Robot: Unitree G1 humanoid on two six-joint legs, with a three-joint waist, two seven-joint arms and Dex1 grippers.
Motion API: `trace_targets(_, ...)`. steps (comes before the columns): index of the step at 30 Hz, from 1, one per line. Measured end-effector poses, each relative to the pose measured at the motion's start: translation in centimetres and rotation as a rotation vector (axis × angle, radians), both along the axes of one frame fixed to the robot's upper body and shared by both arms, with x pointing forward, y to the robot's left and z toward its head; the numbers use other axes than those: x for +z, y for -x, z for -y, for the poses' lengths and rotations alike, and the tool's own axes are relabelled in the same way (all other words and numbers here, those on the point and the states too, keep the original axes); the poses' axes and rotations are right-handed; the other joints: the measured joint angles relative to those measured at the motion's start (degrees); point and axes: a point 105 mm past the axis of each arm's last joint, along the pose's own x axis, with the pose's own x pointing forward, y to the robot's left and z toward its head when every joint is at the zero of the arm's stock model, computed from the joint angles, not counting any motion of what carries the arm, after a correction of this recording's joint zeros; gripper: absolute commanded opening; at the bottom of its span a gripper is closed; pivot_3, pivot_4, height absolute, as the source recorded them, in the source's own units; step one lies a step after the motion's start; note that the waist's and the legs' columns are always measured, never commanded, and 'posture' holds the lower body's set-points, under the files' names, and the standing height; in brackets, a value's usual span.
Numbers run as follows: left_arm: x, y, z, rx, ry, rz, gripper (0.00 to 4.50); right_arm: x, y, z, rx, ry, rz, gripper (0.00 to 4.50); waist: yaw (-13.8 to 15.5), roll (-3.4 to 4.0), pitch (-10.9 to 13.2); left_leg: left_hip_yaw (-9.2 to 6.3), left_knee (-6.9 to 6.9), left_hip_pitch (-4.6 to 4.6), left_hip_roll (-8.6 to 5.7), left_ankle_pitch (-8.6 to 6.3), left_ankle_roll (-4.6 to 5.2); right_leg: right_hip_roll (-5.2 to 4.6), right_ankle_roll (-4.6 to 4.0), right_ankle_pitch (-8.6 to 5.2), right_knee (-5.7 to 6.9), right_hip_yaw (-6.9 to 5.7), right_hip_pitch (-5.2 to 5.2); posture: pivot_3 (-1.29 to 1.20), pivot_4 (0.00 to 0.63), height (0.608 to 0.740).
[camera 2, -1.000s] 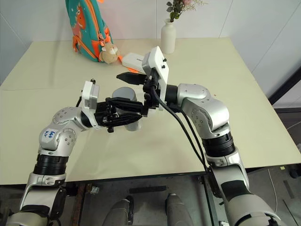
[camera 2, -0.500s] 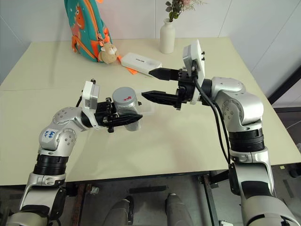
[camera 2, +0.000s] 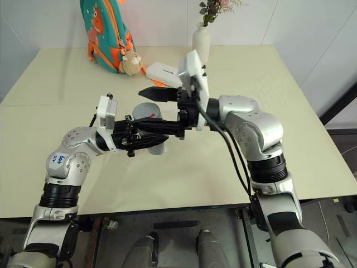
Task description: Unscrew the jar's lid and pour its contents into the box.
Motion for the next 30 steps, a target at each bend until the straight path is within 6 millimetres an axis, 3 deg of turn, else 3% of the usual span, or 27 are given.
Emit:
trace_targets(11,0.0,0.0,0.1,0.001,0.003,-0.001,2.04,-0.5,-1.6,-0.8,-0.084,0.018,0.021,4.48,-0.1,0.0,0.0,0.0,-0.03,0.0,0.0,0.0,0.0,0.0,0.0,0.0,0.0,0.0,0.0,0.0,0.15,0.74)
trace_targets(19,0.0,-0.2,0.0,0.017,0.006,-0.005,2.04,-0.3,-2.0,-0.1,-0.084,0.033,0.045,4.48,0.0,0.0,0.0,0.0,-0.02,0.0,0.0,0.0,0.0,0.0,0.0,0.0,0.0,0.0,0.0,0.0,0.15,0.74)
trace_targets(27,-0.3,-0.6,-0.3,0.052,0.002,-0.026,2.04,0.0,-3.0,4.5,-0.13,0.076,0.106,4.48,0.0,0.0,0.0,0.01,-0.03,0.0,0.0,0.0,0.0,0.0,0.0,-0.01,-0.04,0.0,0.0,0.0,0.15,0.74)
trace_targets(30,-0.1,-0.1,-0.2,0.022,-0.005,-0.007,2.04,-0.9,-4.7,9.2,-0.272,0.097,0.042,4.48,0.5,0.0,0.0,0.02,-0.04,-0.01,-0.01,-0.01,0.0,-0.01,0.0,-0.01,-0.12,0.0,0.01,0.0,0.15,0.74)
